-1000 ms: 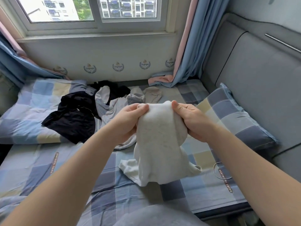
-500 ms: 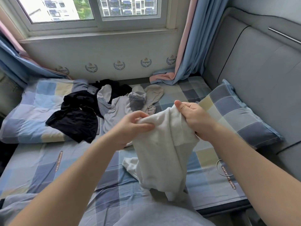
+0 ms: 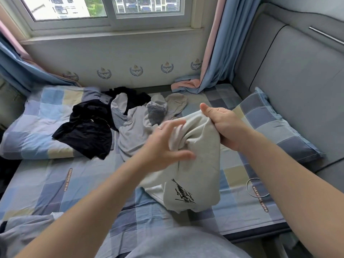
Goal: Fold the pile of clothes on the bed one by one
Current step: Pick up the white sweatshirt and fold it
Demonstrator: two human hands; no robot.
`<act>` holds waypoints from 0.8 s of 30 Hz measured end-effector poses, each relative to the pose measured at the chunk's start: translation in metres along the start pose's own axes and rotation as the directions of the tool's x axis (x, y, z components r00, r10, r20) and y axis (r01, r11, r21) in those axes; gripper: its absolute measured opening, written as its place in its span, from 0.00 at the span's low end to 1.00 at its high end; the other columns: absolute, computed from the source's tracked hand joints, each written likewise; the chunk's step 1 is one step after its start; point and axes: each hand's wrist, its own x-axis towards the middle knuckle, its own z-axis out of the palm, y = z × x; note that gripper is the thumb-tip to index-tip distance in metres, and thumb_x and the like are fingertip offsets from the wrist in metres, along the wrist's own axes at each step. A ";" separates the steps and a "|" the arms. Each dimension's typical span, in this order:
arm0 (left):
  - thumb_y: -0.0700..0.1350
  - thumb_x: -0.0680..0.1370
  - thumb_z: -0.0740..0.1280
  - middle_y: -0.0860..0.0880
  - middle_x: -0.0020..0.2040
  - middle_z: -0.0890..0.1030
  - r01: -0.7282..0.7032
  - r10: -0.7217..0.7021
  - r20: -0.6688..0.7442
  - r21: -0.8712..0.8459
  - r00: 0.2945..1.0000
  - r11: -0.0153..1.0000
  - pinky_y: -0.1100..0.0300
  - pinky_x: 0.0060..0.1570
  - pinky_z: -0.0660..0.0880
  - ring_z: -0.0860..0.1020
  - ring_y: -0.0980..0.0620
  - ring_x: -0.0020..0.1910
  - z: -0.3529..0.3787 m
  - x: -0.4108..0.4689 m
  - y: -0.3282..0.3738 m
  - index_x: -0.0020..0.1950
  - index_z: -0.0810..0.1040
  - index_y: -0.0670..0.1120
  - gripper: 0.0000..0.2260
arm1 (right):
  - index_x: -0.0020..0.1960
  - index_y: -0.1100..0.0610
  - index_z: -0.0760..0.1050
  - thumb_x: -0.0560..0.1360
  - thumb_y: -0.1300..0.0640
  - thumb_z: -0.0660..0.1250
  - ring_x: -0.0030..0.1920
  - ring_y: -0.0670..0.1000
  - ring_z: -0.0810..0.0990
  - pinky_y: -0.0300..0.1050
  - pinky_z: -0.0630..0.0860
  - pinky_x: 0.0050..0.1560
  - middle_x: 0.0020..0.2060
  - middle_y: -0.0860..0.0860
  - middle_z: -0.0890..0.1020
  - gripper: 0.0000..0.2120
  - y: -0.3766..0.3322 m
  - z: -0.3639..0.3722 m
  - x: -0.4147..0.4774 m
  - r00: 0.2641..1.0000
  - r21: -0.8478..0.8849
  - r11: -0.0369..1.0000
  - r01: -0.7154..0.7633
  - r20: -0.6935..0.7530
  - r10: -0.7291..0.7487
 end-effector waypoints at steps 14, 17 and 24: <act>0.44 0.77 0.66 0.43 0.39 0.74 0.237 -0.293 -0.084 -0.399 0.953 0.886 0.56 0.39 0.67 0.71 0.50 0.38 -0.035 0.031 0.021 0.46 0.77 0.38 0.09 | 0.50 0.56 0.78 0.70 0.33 0.70 0.40 0.52 0.79 0.45 0.78 0.40 0.40 0.51 0.82 0.26 0.031 -0.034 0.013 0.998 -0.319 0.946 0.054 -0.015 -0.062; 0.38 0.83 0.62 0.44 0.42 0.80 0.273 -0.385 -0.064 -0.597 0.921 0.754 0.54 0.45 0.75 0.78 0.48 0.42 -0.036 0.028 0.028 0.49 0.81 0.41 0.09 | 0.67 0.46 0.72 0.69 0.35 0.72 0.57 0.46 0.82 0.39 0.79 0.54 0.58 0.47 0.81 0.31 0.055 -0.014 -0.002 0.985 -0.231 0.968 0.100 0.163 -0.063; 0.38 0.83 0.62 0.45 0.43 0.81 0.221 -0.383 -0.152 -0.605 0.911 0.765 0.58 0.43 0.77 0.79 0.52 0.40 -0.058 0.032 0.018 0.50 0.82 0.40 0.09 | 0.47 0.54 0.81 0.79 0.56 0.71 0.45 0.45 0.81 0.42 0.77 0.51 0.42 0.45 0.84 0.03 0.092 0.017 -0.004 0.978 -0.445 0.895 -0.023 0.177 0.113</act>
